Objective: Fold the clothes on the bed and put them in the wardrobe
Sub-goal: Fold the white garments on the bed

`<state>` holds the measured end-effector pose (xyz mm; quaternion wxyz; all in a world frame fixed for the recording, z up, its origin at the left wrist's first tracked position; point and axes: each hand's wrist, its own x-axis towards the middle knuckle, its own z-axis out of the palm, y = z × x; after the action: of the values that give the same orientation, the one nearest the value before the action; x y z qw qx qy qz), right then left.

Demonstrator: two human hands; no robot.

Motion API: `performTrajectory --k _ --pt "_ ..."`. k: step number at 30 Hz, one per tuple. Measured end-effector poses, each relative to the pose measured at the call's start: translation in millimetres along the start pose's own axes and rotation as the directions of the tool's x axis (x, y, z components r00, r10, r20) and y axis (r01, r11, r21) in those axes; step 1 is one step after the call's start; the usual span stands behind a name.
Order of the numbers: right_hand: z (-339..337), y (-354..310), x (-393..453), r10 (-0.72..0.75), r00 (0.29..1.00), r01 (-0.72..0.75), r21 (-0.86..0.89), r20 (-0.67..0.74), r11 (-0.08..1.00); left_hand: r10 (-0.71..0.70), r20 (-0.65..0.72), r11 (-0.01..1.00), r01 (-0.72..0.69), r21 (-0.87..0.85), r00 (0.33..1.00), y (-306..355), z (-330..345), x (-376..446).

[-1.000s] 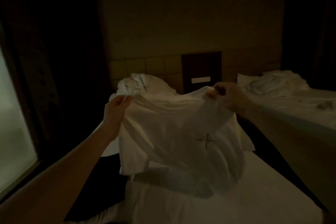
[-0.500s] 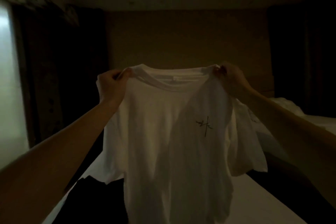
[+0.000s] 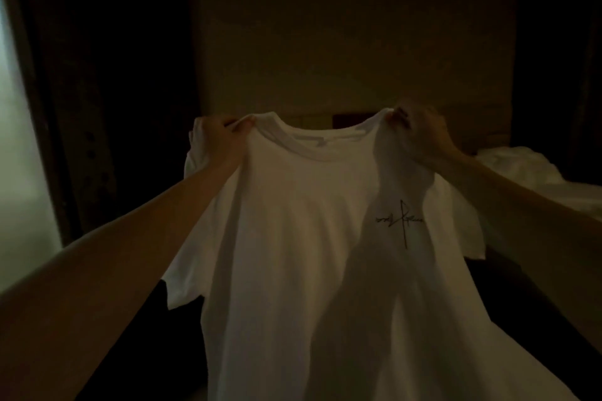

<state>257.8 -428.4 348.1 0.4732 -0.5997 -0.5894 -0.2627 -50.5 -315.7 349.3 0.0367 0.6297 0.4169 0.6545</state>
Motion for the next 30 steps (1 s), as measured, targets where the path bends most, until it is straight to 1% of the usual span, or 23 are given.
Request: performTrajectory --k 2,4,6,8,10,13,17,20,21,23,25,28,30 --pt "34.9 16.8 -2.8 0.070 0.996 -0.069 -0.034 0.048 0.997 -0.035 0.067 0.998 0.031 0.052 0.997 -32.3 28.9 -2.3" --pt "74.1 39.1 -7.3 0.145 0.984 -0.140 -0.054 0.103 0.989 -0.043 0.142 0.993 0.026 0.118 0.989 -67.4 60.4 -8.8" --pt "117.6 65.1 -14.7 0.203 0.966 -0.194 -0.066 0.163 0.979 -0.044 0.236 0.990 0.010 0.142 0.971 -98.1 92.0 -20.6" --pt "168.9 97.7 -23.4 0.256 0.941 -0.248 -0.067 0.221 0.967 -0.073 0.310 0.982 0.014 0.187 0.948 -135.7 132.6 -34.7" --pt "222.2 130.1 -36.0 0.301 0.920 -0.274 -0.137 0.251 0.952 -0.095 0.378 0.969 -0.002 0.247 0.921 -184.3 179.7 -48.2" --pt "303.9 179.3 -64.5 0.359 0.873 -0.273 -0.280 0.330 0.920 -0.183 0.499 0.929 -0.016 0.369 0.847 -261.1 247.9 -72.1" --pt "408.9 233.7 -121.6 0.424 0.800 -0.290 -0.344 0.426 0.893 -0.310 0.591 0.872 -0.026 0.489 0.745 -351.0 317.9 -121.7" --pt "467.2 262.7 -170.6 0.450 0.734 -0.295 -0.358 0.508 0.886 -0.425 0.634 0.840 0.020 0.543 0.646 -413.9 350.7 -164.5" --pt "480.0 270.7 -186.0 0.458 0.710 -0.290 -0.371 0.535 0.882 -0.462 0.630 0.827 0.047 0.559 0.624 -430.3 355.2 -177.2" --pt "496.6 283.8 -212.0 0.463 0.670 -0.285 -0.374 0.581 0.882 -0.500 0.593 0.810 0.100 0.577 0.631 -452.8 358.6 -195.8" --pt "503.8 289.8 -227.1 0.476 0.646 -0.304 -0.371 0.597 0.878 -0.464 0.584 0.824 0.083 0.561 0.666 -459.9 360.6 -202.1" --pt "505.3 290.9 -230.7 0.463 0.659 -0.291 -0.367 0.592 0.884 -0.395 0.590 0.851 0.039 0.524 0.704 -457.0 361.0 -202.7" --pt "502.5 286.7 -228.7 0.478 0.643 -0.258 -0.419 0.598 0.871 -0.380 0.598 0.848 0.007 0.530 0.706 -456.3 356.8 -202.8"
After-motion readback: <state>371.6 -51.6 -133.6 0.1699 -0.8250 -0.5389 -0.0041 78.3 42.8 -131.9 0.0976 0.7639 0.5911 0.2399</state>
